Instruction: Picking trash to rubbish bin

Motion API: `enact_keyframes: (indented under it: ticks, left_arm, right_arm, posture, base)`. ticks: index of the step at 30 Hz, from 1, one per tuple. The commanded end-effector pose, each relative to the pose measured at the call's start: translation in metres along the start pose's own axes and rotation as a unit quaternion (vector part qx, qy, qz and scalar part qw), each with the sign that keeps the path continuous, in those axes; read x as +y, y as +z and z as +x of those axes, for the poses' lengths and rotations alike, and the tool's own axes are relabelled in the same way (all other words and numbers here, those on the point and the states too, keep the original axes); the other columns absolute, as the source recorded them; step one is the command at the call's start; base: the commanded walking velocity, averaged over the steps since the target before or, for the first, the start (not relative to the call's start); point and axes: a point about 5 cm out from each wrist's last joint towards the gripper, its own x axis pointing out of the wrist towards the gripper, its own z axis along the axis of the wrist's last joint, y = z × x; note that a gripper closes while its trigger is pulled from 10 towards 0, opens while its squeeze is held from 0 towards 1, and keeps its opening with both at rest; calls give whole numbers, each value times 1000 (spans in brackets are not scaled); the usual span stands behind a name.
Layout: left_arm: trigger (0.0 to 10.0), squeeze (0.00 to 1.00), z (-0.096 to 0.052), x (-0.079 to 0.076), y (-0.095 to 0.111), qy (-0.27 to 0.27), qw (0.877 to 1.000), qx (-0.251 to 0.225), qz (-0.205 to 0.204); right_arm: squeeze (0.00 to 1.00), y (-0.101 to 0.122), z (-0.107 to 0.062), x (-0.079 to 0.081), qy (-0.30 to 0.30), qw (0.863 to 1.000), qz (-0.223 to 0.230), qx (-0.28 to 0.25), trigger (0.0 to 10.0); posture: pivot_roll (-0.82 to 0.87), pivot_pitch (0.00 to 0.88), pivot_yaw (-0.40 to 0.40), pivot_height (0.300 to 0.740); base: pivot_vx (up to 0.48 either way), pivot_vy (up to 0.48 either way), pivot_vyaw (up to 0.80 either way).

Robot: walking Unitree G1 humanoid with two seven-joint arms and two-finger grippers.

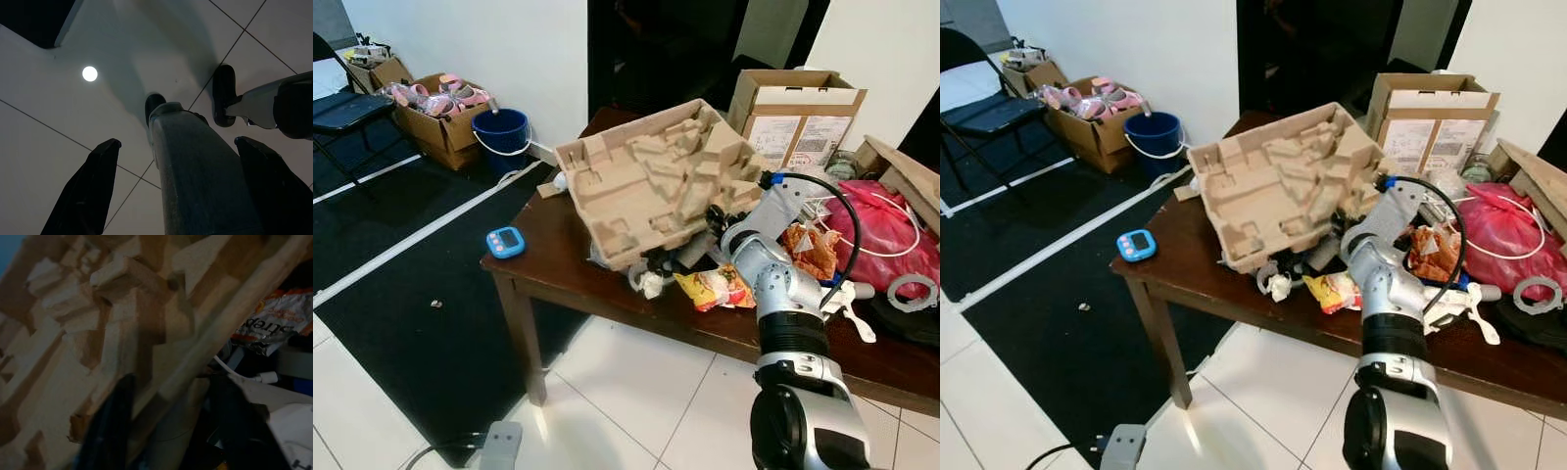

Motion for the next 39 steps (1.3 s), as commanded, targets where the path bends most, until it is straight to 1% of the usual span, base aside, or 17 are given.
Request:
enact_keyframes:
  ticks: [1, 7, 10, 11, 16, 17, 19, 21, 23, 24, 27, 32, 35, 36, 39]
  left_arm:
    - [10000, 0, 0, -4, -6, -4, 1000, 9, -4]
    - [10000, 0, 0, -4, -6, -4, 1000, 10, -3]
    - [10000, 0, 1, -5, -5, -5, 1000, 10, -2]
    - [10000, 0, 1, -5, -5, -5, 1000, 10, -2]
    - [10000, 0, 1, -5, -6, -6, 1000, 10, -2]
    - [10000, 0, 1, -5, -6, -6, 1000, 10, -2]
    - [10000, 0, 1, -6, -6, -6, 1000, 10, -3]
    - [10000, 0, 1, -6, -5, -6, 1000, 9, -3]
    - [10000, 0, 1, -5, -5, -5, 1000, 9, -3]
    - [10000, 0, 1, -5, -5, -5, 1000, 9, -3]
    - [10000, 0, 1, -5, -5, -5, 1000, 9, -3]
    - [10000, 0, 0, -4, -6, -5, 1000, 10, -2]
    - [10000, 0, 0, -4, -6, -5, 1000, 10, -3]
    - [10000, 0, 0, -4, -6, -5, 1000, 10, -3]
    - [10000, 0, 0, -4, -6, -5, 1000, 10, -3]
  right_arm:
    - [0, -6, 1, -6, -13, 1000, 10, 10, 0]
    - [0, -5, 1, -7, -15, 999, 29, 7, 0]
    - [0, -7, 1, -7, -15, 998, 55, 8, 0]
    - [0, -7, 1, -7, -15, 998, 55, 8, 0]
    - [0, -5, 2, -1, 3, 993, 117, 0, 0]
    - [0, -5, 2, -1, 3, 993, 117, 0, 0]
    - [0, -5, 2, 1, 11, 991, 134, 3, 0]
    - [0, -5, 2, 8, 33, 984, 177, -2, 0]
    - [0, 0, 1, 16, 62, 972, 228, -17, 0]
    - [0, 0, 1, 16, 62, 972, 228, -17, 0]
    - [0, 7, -2, 22, 86, 959, 269, -37, 0]
    - [0, 14, -5, 26, 103, 950, 289, -59, 0]
    - [0, 19, -7, 25, 100, 950, 286, -77, 0]
    - [0, 24, -8, 24, 101, 948, 289, -89, 0]
    - [0, 31, -10, 23, 105, 944, 296, -104, 0]
  posture:
    - [-25, 69, -38, 740]
    - [-29, 68, -36, 740]
    - [-28, 67, -39, 740]
    - [-28, 67, -39, 740]
    - [-28, 63, -42, 740]
    - [-28, 63, -42, 740]
    - [-28, 63, -42, 740]
    - [-24, 60, -42, 740]
    - [-22, 61, -39, 740]
    - [-22, 61, -39, 740]
    - [-22, 62, -38, 740]
    - [-24, 66, -35, 740]
    - [-23, 67, -36, 740]
    - [-20, 68, -35, 740]
    - [-20, 69, -35, 740]
  base:
    - [0, 0, 0]
    - [0, 0, 0]
    - [0, 0, 0]
    - [0, 0, 0]
    - [0, 0, 0]
    - [0, 0, 0]
    - [0, 0, 0]
    - [0, 0, 0]
    - [0, 0, 0]
    - [0, 0, 0]
    - [0, 0, 0]
    - [0, 0, 0]
    - [0, 0, 0]
    - [0, 0, 0]
    - [0, 0, 0]
